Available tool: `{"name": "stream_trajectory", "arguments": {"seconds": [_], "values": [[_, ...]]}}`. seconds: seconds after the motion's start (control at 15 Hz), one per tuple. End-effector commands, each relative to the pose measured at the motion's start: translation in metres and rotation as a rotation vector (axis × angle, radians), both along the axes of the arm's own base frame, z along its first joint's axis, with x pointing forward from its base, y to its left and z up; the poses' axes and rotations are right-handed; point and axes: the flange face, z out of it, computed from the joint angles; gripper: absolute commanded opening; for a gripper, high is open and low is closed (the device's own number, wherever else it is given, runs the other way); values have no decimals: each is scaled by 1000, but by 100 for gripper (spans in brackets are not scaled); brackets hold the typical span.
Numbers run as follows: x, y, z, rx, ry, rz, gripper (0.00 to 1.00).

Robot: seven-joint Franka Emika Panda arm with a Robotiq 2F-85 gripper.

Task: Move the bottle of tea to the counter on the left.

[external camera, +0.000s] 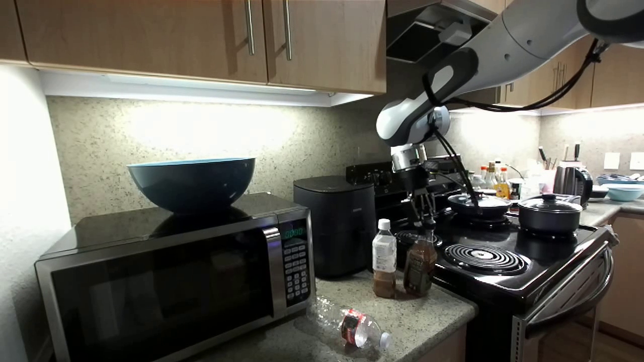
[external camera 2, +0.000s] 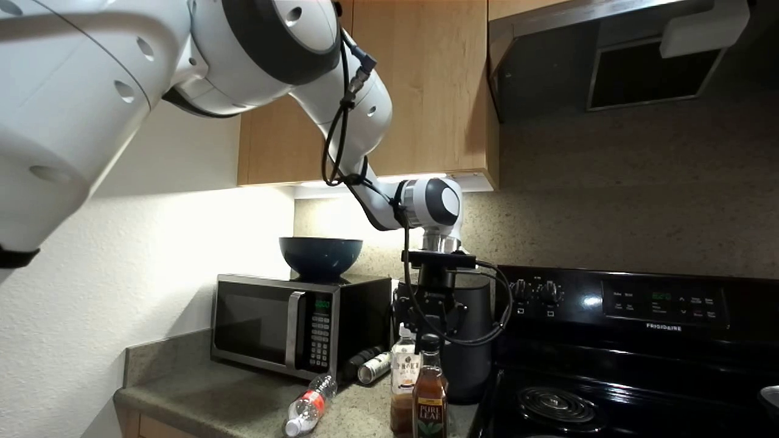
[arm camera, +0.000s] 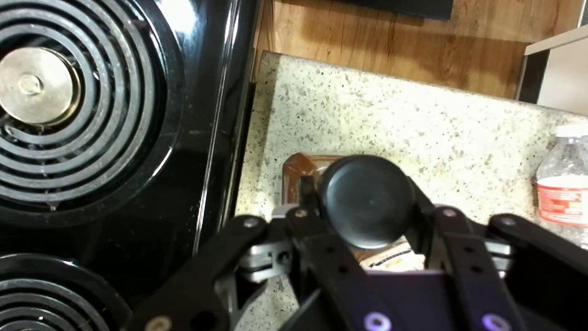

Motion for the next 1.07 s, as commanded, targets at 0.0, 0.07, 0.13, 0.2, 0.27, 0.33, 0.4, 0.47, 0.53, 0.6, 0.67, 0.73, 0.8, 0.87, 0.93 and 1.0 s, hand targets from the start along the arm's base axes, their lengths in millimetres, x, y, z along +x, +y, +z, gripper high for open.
{"name": "stream_trajectory", "arguments": {"seconds": [0.0, 0.07, 0.13, 0.2, 0.27, 0.33, 0.4, 0.47, 0.53, 0.6, 0.67, 0.73, 0.8, 0.87, 0.93, 1.0], "values": [[-2, -2, 6, -51, 60, -45, 70], [-3, -3, 6, -58, 70, -49, 71], [-4, -4, 8, -61, 74, -52, 77], [-4, -5, 10, -64, 77, -52, 82], [-4, -7, 13, -62, 77, -52, 88], [-4, -8, 16, -60, 76, -51, 95], [-4, -9, 18, -60, 74, -52, 98], [-4, -9, 20, -58, 69, -51, 100], [-5, -10, 24, -56, 59, -52, 100], [-6, -10, 28, -64, 39, -55, 100], [-8, -10, 32, -70, 21, -55, 100], [-9, -9, 37, -78, -4, -57, 100], [-10, -10, 41, -83, -26, -58, 100], [-10, -10, 45, -92, -62, -54, 100], [-11, -11, 50, -101, -99, -45, 100], [-11, -12, 55, -117, -140, -45, 100]]}}
